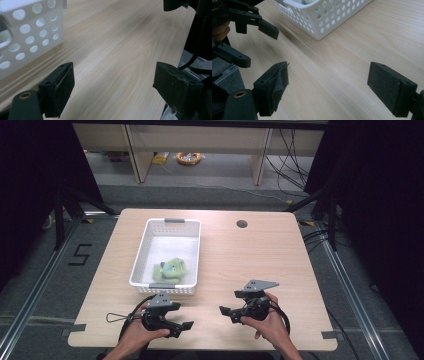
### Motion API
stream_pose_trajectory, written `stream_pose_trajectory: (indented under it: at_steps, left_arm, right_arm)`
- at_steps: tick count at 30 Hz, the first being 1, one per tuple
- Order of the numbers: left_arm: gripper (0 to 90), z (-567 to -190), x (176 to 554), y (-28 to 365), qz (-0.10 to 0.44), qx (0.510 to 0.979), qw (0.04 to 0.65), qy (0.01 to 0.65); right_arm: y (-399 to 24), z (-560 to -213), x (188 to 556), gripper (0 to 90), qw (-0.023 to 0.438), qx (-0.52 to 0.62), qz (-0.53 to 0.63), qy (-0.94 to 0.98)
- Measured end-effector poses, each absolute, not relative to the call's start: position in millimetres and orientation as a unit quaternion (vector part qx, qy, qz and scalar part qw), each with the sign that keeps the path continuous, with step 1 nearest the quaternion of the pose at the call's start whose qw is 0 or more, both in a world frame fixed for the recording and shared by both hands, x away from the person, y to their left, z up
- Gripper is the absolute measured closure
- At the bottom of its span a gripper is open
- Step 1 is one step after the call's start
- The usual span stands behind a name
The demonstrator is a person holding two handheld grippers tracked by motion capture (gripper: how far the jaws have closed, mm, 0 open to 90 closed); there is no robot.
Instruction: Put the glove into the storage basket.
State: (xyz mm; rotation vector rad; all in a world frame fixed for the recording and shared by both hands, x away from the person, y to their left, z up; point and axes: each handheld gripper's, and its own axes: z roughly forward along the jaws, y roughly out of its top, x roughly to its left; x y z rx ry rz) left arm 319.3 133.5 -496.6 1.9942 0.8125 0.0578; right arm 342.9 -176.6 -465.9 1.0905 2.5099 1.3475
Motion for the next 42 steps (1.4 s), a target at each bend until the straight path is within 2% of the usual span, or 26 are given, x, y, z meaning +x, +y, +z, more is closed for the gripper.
stream_pose_trajectory:
  at_steps: [13,27,28,42]
  left_arm:
    - [16.7,-500.4,305.1,129.2,0.025,0.823,0.463,0.329]
    - [16.7,-503.0,295.2,126.7,0.039,0.853,0.430,0.294]
    - [16.5,-503.8,292.9,124.5,0.032,0.843,0.438,0.309]
    - [16.5,-503.9,287.1,121.4,0.042,0.856,0.429,0.284]
  right_arm:
    - [-180.1,-480.0,325.7,17.3,0.052,0.342,0.435,0.831]
    - [-189.2,-488.0,307.4,17.1,0.059,0.345,0.418,0.838]
    - [-190.0,-488.5,306.7,17.1,0.057,0.342,0.418,0.840]
    - [-196.7,-494.5,290.3,17.1,0.063,0.343,0.403,0.846]
